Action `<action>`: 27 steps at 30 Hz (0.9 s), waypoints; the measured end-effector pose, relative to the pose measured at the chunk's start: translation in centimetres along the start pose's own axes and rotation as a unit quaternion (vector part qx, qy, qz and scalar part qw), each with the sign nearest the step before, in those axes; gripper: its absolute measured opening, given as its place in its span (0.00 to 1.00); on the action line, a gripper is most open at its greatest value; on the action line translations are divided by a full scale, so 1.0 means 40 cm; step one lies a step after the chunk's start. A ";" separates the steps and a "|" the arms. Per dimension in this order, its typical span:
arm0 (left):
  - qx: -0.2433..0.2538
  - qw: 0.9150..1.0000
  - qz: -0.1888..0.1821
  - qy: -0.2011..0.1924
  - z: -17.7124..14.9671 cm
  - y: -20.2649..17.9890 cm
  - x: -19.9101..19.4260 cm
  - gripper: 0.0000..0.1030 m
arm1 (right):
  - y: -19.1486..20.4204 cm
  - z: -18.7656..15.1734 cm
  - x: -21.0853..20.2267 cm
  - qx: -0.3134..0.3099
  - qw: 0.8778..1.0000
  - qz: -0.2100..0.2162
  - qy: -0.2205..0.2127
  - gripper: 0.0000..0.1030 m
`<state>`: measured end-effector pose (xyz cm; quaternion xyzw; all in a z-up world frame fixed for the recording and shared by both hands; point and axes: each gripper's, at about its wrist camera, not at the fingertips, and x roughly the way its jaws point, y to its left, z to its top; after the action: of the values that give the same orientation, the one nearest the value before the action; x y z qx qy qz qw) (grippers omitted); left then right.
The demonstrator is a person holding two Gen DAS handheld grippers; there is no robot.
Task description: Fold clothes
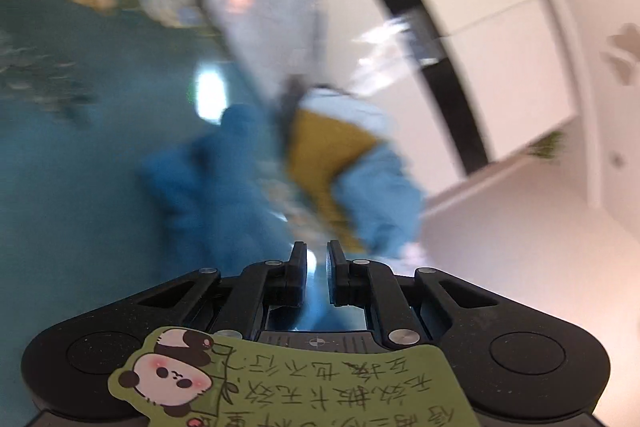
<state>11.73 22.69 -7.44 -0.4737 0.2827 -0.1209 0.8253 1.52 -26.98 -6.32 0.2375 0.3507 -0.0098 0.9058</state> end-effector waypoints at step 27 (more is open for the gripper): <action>0.099 0.991 0.087 0.028 -0.130 -0.105 0.155 0.55 | 0.017 0.022 0.003 -0.003 1.000 0.008 -0.002 0.29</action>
<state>14.02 13.91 -8.08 -0.3596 0.3324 -0.0888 0.8674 2.28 -26.74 -5.55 0.2377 0.3467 -0.0020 0.9074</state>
